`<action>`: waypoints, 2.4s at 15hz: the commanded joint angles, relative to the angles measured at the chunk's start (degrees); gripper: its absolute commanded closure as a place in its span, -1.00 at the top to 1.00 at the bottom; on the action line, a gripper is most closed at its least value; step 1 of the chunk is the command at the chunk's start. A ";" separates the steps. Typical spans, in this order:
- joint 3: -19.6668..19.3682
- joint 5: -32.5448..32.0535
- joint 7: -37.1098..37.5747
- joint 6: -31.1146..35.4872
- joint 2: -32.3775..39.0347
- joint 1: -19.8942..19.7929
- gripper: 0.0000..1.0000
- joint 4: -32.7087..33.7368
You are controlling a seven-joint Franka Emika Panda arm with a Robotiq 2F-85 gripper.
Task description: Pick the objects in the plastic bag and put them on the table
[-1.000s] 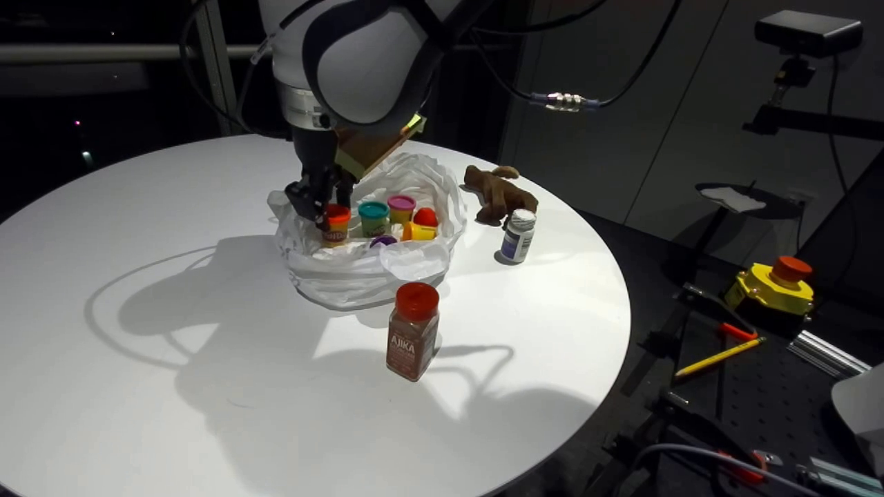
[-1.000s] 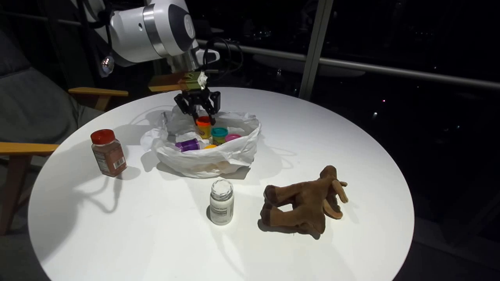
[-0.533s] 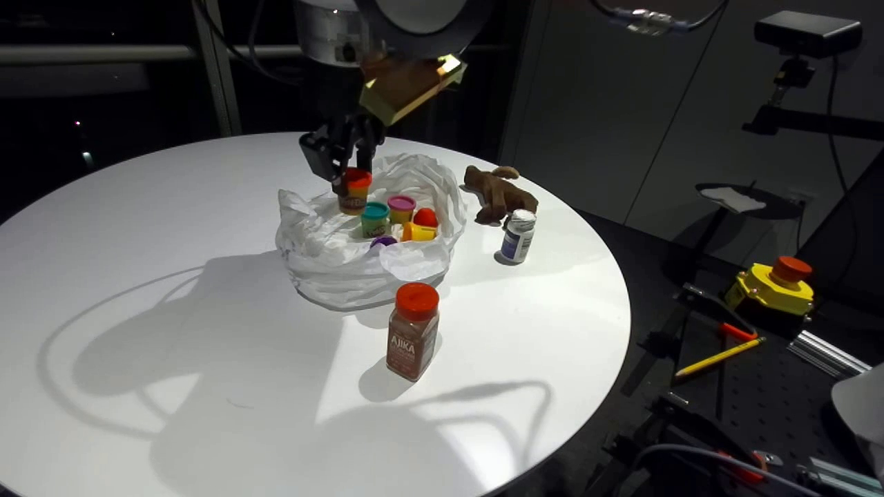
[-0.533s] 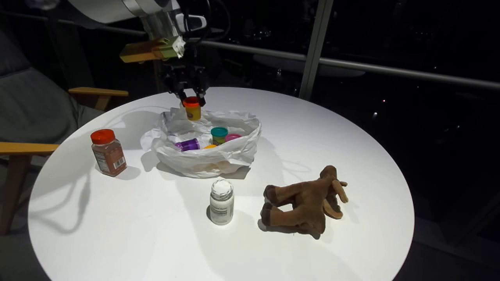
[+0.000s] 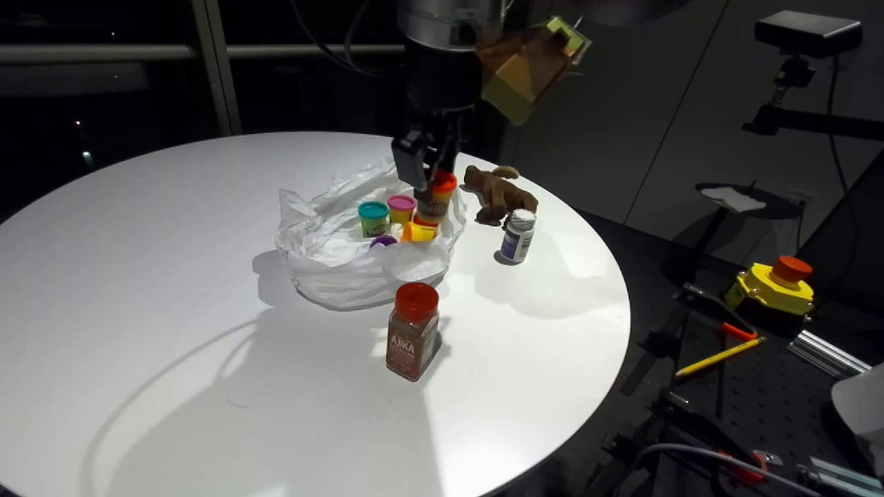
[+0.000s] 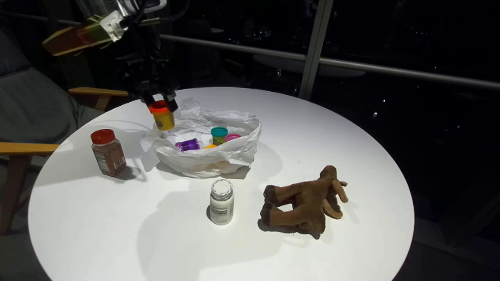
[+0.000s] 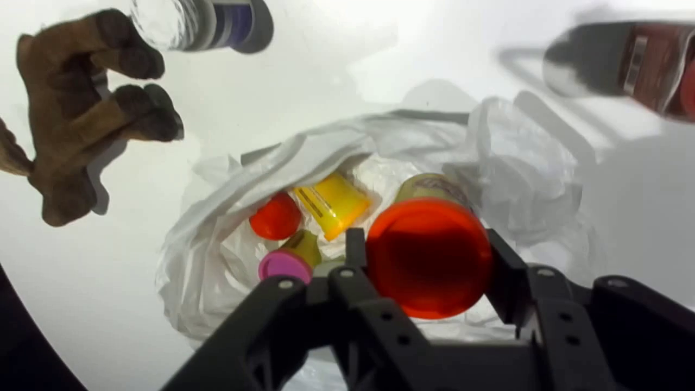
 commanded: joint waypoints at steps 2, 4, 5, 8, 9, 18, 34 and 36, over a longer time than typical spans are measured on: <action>3.37 -8.89 2.77 4.59 -6.15 -3.27 -0.44 -9.98; 3.81 -14.13 2.06 9.89 -5.02 -5.22 -0.44 -11.35; 3.80 -15.97 0.94 12.86 -3.69 -6.30 -0.44 -11.42; 0.95 -17.23 -6.40 24.34 1.70 -7.37 -0.44 -11.86; 1.23 -16.33 -9.65 26.82 3.10 -8.24 -0.44 -12.30; 3.97 -14.28 -18.17 25.60 5.24 -11.60 -0.44 -16.01; 11.24 19.37 -29.41 19.38 1.81 -14.29 1.00 -4.15; 8.94 18.08 -28.92 17.22 4.94 -12.76 1.00 2.57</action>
